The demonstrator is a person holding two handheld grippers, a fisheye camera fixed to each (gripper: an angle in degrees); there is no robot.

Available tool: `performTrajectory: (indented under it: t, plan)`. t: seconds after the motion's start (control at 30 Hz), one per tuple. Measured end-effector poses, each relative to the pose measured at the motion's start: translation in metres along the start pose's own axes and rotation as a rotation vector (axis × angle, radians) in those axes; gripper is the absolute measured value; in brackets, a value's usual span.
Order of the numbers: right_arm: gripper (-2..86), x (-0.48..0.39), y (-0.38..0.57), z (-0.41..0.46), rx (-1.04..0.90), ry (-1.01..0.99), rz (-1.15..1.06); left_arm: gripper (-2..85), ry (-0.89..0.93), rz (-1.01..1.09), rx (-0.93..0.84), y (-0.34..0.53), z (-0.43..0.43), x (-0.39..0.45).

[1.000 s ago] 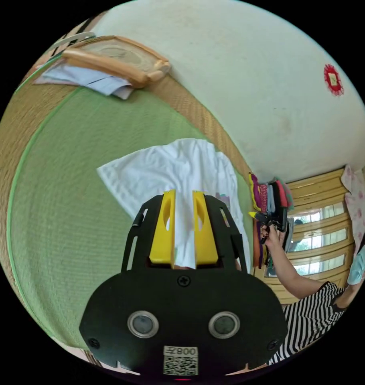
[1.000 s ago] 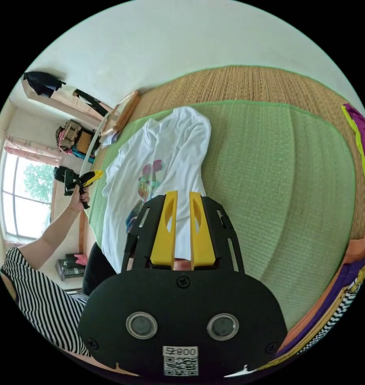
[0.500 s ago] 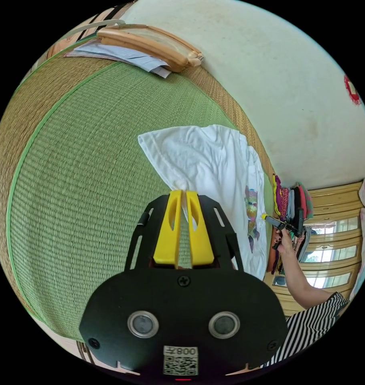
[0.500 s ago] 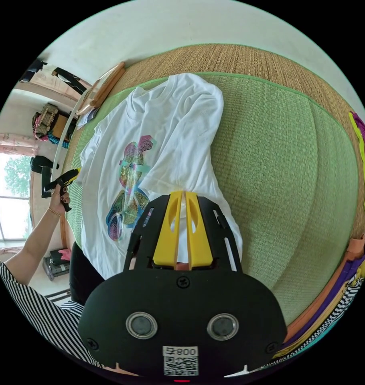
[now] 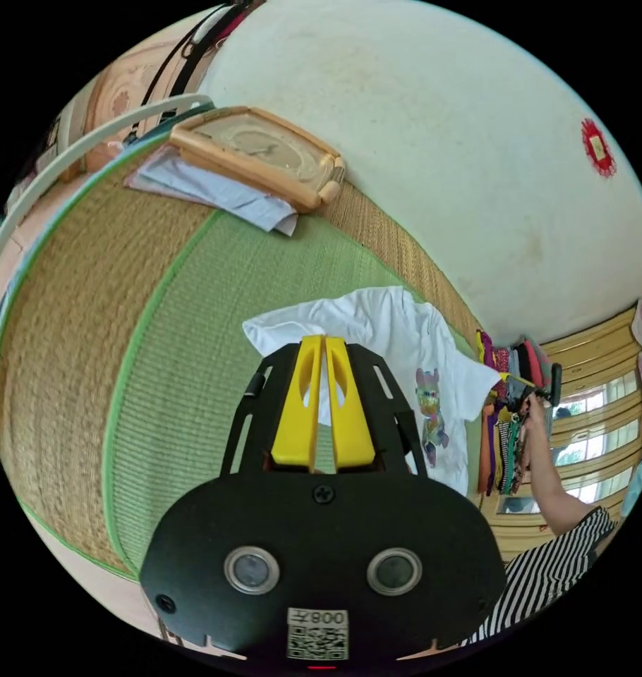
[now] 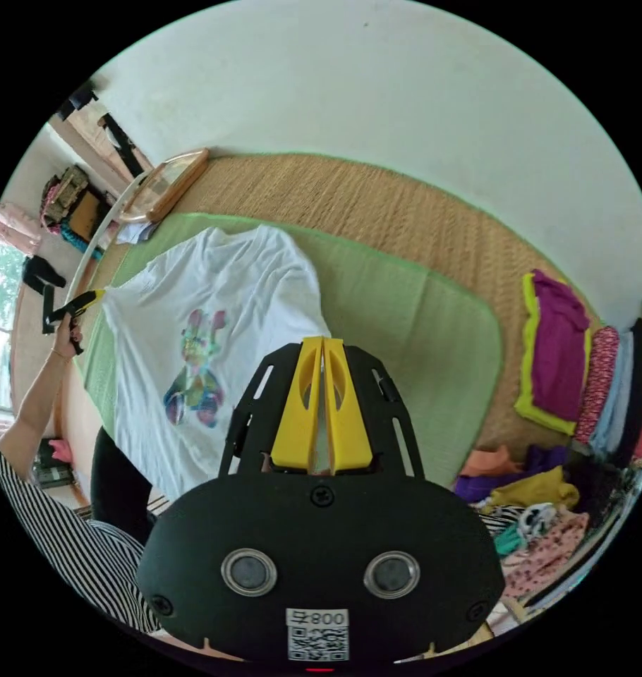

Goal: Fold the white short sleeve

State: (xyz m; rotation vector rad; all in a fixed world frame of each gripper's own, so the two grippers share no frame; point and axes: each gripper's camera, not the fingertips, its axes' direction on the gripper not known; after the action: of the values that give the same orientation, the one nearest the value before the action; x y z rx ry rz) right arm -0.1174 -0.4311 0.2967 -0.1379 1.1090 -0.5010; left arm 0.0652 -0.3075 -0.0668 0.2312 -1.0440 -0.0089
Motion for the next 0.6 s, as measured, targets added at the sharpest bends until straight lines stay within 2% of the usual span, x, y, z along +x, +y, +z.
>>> performTrajectory:
  t: [0.17, 0.3, 0.4, 0.6]
  plan:
    - [-0.5, 0.07, -0.019, 0.001, -0.068, 0.067, 0.16, 1.0, -0.089, 0.002, -0.089, 0.002, 0.018, -0.01]
    - [-0.5, 0.1, -0.012, 0.027, -0.115, 0.082, 0.29, 1.5, -0.038, -0.062, -0.009, 0.019, 0.014, -0.025]
    - [-0.5, 0.082, -0.007, 0.031, -0.038, 0.008, 0.234, 1.6, 0.0, -0.027, 0.062, 0.026, 0.008, -0.022]
    - [-0.5, 0.006, -0.021, 0.063, 0.006, -0.059, 0.027, 0.8, 0.024, 0.065, -0.02, 0.012, 0.046, -0.004]
